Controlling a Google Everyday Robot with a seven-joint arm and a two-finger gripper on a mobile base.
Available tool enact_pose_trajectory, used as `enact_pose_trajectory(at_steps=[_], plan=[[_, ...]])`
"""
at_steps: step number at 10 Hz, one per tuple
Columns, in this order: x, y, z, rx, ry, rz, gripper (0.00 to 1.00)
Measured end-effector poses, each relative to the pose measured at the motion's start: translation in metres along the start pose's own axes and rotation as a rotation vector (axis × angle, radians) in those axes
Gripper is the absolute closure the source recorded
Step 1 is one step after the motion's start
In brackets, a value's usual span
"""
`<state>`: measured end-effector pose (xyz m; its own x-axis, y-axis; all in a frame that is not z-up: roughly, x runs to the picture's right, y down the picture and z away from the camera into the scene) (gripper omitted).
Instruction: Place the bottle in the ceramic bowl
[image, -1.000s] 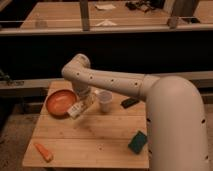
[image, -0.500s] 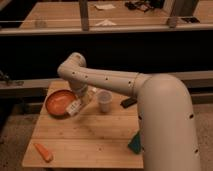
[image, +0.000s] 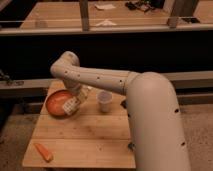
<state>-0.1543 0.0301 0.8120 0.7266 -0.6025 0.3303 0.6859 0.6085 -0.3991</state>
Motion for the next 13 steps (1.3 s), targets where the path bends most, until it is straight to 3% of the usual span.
enact_pose_trajectory(at_steps=[4,9,13], plan=[[-0.001,-0.011,0.004,0.003,0.011,0.0,0.99],[0.0,-0.023,0.008,0.015,0.026,-0.008,0.84],[0.0,-0.029,0.009,0.021,0.037,-0.014,0.84]])
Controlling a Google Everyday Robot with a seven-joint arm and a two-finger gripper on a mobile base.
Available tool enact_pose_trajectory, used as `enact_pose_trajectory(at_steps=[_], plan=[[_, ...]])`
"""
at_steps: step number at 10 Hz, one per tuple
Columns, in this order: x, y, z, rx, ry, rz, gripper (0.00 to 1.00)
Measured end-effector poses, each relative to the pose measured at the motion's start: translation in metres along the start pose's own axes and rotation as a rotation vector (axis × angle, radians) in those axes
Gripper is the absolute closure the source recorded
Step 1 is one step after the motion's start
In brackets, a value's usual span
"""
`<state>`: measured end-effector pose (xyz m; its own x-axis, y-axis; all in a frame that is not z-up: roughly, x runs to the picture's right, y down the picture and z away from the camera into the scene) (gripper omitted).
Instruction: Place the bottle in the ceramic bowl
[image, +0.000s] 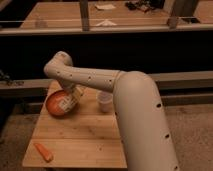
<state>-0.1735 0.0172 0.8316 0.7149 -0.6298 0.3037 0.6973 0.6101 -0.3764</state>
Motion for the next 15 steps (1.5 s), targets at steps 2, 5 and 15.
enact_pose_trajectory(at_steps=[2,5,15], plan=[[0.002,-0.004,0.002,0.005,0.007,-0.004,0.81],[0.002,-0.009,0.003,0.011,0.015,-0.01,0.78],[0.009,-0.024,0.01,0.03,0.044,-0.024,0.75]])
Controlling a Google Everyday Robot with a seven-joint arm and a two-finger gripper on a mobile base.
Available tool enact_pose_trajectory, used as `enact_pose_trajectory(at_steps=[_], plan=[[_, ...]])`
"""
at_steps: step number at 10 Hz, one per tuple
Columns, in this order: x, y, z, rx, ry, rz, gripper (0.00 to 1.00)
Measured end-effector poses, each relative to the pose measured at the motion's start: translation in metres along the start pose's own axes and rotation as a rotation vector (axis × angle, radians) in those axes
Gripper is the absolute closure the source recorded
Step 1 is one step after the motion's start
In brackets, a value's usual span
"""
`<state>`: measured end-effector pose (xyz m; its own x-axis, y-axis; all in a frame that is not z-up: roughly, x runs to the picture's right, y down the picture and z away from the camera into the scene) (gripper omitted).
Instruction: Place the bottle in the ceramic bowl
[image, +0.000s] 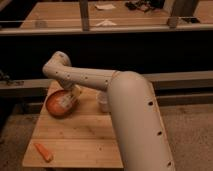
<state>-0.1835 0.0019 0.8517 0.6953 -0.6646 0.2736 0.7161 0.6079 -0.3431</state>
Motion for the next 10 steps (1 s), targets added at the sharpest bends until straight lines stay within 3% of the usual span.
enact_pose_trajectory(at_steps=[5,8,10], plan=[[0.001,-0.006,0.002,0.007,0.013,-0.007,0.71],[0.001,-0.009,0.003,0.011,0.021,-0.014,0.59],[0.0,-0.013,0.003,0.017,0.026,-0.02,0.64]])
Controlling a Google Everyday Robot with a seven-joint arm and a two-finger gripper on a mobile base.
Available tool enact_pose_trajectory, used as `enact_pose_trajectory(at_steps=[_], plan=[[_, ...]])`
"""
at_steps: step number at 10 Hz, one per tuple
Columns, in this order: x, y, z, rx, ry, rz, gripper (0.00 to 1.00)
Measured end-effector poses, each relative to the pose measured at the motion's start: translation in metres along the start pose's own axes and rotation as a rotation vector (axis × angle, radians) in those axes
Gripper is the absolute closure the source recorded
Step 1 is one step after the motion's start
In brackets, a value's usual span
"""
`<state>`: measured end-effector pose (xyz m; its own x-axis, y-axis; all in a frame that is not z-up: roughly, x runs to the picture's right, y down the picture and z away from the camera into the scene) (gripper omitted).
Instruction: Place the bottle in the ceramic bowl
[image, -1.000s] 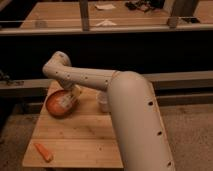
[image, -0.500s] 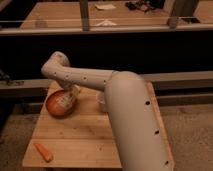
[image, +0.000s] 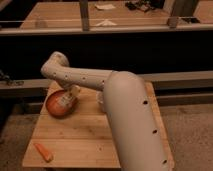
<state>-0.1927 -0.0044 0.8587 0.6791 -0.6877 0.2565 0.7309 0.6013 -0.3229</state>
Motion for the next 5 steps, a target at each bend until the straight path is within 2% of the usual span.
enact_pose_trajectory(at_steps=[5], plan=[[0.0004,-0.003,0.001,0.005,0.013,-0.01,0.52]])
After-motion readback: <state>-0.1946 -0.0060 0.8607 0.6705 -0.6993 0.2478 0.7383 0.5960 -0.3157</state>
